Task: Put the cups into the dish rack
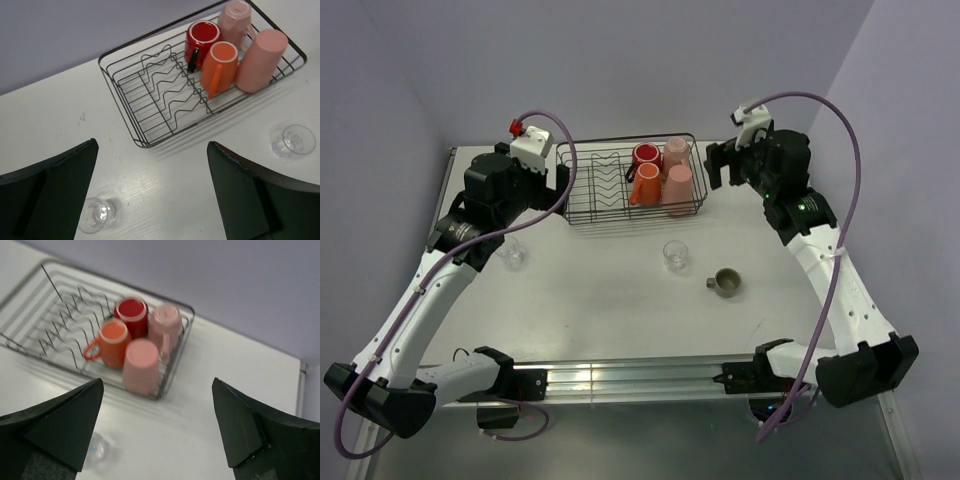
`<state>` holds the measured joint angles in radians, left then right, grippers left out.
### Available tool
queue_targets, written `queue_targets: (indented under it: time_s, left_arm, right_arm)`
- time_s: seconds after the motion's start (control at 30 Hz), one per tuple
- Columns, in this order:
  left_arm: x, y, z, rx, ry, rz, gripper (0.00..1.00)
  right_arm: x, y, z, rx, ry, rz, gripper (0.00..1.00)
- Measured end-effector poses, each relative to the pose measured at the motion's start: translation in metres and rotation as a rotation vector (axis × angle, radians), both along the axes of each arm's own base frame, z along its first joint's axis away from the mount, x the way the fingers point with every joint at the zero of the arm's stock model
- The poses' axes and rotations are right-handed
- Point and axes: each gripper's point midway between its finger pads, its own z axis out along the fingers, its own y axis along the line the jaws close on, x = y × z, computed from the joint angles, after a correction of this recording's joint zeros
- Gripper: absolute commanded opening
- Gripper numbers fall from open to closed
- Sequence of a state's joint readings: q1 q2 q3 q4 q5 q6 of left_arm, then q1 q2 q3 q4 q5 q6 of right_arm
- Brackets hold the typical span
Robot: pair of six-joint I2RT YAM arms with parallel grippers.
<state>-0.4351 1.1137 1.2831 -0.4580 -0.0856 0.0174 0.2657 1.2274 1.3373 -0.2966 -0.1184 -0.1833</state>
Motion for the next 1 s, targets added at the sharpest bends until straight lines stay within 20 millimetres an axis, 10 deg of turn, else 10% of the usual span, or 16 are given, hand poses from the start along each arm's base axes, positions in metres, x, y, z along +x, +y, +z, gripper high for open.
queue_targets:
  time_s: [0.4, 0.67, 1.0]
  left_arm:
    - [-0.021, -0.032, -0.035, 0.037, 0.138, -0.238, 0.96]
    - [-0.034, -0.045, -0.056, 0.040, 0.229, -0.335, 0.96]
    - [-0.041, -0.050, -0.070, 0.041, 0.308, -0.375, 0.94]
  right_arm:
    - [-0.090, -0.049, -0.183, -0.281, 0.565, 0.109, 0.76]
    - [-0.135, -0.067, -0.249, -0.392, 0.766, 0.179, 0.70]
    - [-0.141, -0.074, -0.295, -0.447, 0.890, 0.212, 0.67]
